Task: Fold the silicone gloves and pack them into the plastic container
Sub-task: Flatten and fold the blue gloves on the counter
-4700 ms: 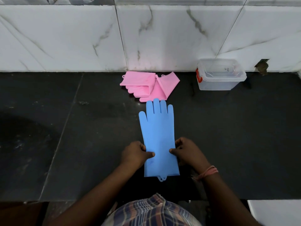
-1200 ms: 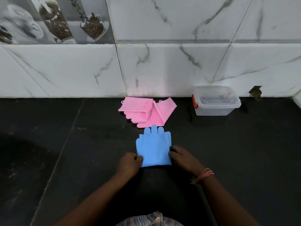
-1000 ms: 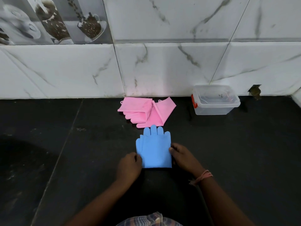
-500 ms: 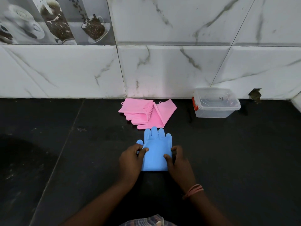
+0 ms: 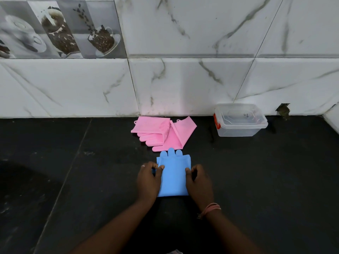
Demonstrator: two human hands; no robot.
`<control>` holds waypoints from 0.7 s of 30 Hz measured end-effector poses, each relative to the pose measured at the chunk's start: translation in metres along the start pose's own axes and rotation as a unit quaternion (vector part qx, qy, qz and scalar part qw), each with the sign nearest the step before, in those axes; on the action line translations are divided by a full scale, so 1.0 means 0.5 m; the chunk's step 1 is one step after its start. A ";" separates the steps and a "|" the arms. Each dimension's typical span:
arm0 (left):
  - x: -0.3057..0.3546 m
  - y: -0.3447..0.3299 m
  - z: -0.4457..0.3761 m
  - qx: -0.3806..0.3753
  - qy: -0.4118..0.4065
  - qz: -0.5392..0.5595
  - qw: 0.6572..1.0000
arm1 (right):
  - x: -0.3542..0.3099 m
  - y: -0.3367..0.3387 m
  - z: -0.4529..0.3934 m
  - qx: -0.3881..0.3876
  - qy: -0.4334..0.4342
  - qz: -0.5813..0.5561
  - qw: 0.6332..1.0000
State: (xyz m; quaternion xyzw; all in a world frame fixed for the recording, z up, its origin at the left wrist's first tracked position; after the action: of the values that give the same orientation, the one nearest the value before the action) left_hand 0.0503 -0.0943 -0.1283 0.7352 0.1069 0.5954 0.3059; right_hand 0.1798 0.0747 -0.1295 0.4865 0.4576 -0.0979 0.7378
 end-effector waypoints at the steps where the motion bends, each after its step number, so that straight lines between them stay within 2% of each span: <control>1: -0.004 -0.004 -0.001 -0.001 0.003 0.002 1.000 | 0.001 -0.002 -0.004 0.001 -0.006 0.014 1.000; 4: -0.012 -0.008 -0.011 -0.007 0.036 0.027 0.999 | -0.001 -0.008 -0.011 0.004 -0.006 0.059 0.998; 7: -0.020 -0.007 -0.017 -0.009 0.080 0.040 0.996 | -0.007 -0.014 -0.016 -0.029 -0.021 0.053 0.998; 9: -0.022 -0.007 -0.019 0.000 0.072 -0.012 0.997 | -0.005 -0.020 -0.020 -0.050 -0.031 0.061 0.996; 12: -0.028 -0.010 -0.022 -0.034 0.145 -0.048 0.988 | 0.000 -0.032 -0.035 -0.082 -0.073 0.063 0.992; 16: -0.025 -0.024 -0.037 -0.109 0.195 0.004 0.975 | -0.010 -0.027 -0.059 -0.151 -0.176 -0.073 0.970; 18: -0.026 -0.023 -0.041 -0.102 0.218 0.034 0.970 | -0.021 -0.021 -0.064 -0.176 -0.185 -0.114 0.960; 21: -0.018 -0.032 -0.032 -0.116 0.242 0.136 0.954 | -0.014 -0.023 -0.065 -0.199 -0.197 -0.148 0.949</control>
State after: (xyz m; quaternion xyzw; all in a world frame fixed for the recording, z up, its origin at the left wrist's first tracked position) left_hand 0.0359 -0.0813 -0.1430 0.5358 0.0073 0.7999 0.2702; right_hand 0.1502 0.0931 -0.1351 0.2280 0.3801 -0.2070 0.8722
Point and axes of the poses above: each hand's wrist, its own z-axis away from the middle knuckle, its own y-axis out of the back of the hand, x = y × z, the point moved 6 cm from there along -z, towards the middle knuckle, and after that the axes turned 7 degrees about -y, right-handed, at the moved point
